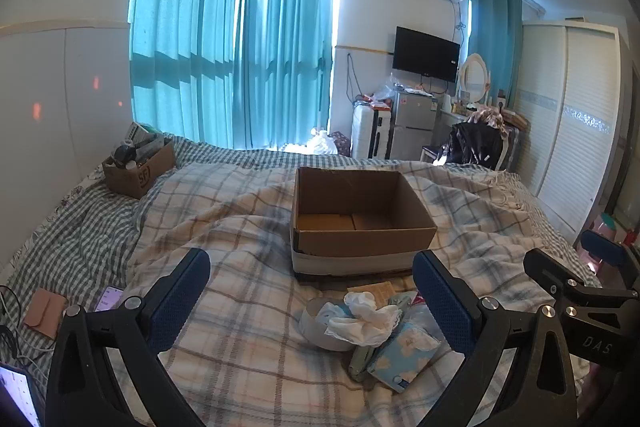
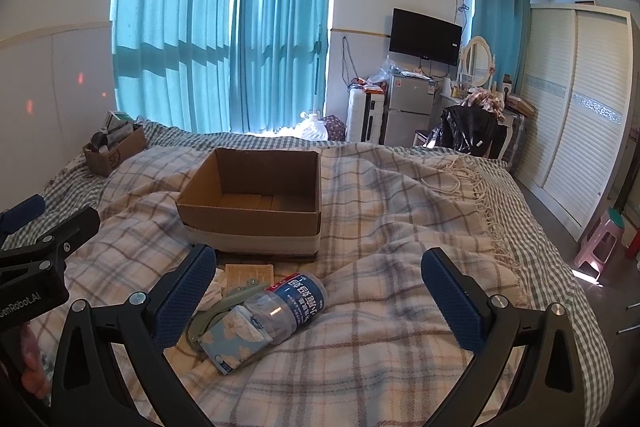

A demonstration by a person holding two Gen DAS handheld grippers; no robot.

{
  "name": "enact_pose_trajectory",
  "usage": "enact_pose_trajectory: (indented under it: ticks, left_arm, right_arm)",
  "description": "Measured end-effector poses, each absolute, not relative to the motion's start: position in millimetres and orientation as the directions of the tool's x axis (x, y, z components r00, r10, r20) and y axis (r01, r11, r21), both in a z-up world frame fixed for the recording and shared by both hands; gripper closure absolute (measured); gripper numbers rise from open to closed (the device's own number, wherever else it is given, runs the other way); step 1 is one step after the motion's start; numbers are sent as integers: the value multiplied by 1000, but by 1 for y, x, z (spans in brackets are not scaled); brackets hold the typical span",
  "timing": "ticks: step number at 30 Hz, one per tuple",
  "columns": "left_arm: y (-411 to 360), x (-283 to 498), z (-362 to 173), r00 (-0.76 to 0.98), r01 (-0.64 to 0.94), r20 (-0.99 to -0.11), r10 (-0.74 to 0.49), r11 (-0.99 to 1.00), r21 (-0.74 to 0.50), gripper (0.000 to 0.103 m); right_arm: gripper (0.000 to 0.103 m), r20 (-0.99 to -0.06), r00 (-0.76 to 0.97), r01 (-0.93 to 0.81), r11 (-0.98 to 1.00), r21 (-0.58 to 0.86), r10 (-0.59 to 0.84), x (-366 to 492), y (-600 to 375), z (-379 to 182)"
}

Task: Organize objects
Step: 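Move both tools toward the items in front of the cardboard box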

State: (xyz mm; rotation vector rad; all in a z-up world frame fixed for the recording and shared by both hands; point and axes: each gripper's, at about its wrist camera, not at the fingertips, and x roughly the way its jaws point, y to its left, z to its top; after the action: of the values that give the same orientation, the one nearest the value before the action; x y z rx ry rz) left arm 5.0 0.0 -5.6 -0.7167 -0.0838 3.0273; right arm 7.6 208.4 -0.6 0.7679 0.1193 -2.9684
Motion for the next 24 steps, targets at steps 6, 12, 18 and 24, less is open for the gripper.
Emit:
enact_pose_trajectory:
  ticks: [6,12,18,24]
  left_arm:
    - [-3,5,-7,-891,-7,-453,37,-998,-67,0]
    - [-5,7,-6,-892,-9,-449,39,-998,-68,0]
    - [-4,7,-7,-889,-13,-456,41,-998,-63,0]
    - [-2,5,-8,-883,-19,-467,45,-998,-61,0]
  right_arm:
    - [0,-487,-872,91,-994,-56,-52,9,209,-2]
    - [0,-485,-873,92,-994,-59,-52,9,209,-2]
    - [0,-489,-870,94,-994,-60,-53,8,209,-2]
    - [0,-494,-868,93,-993,-66,-49,7,209,-3]
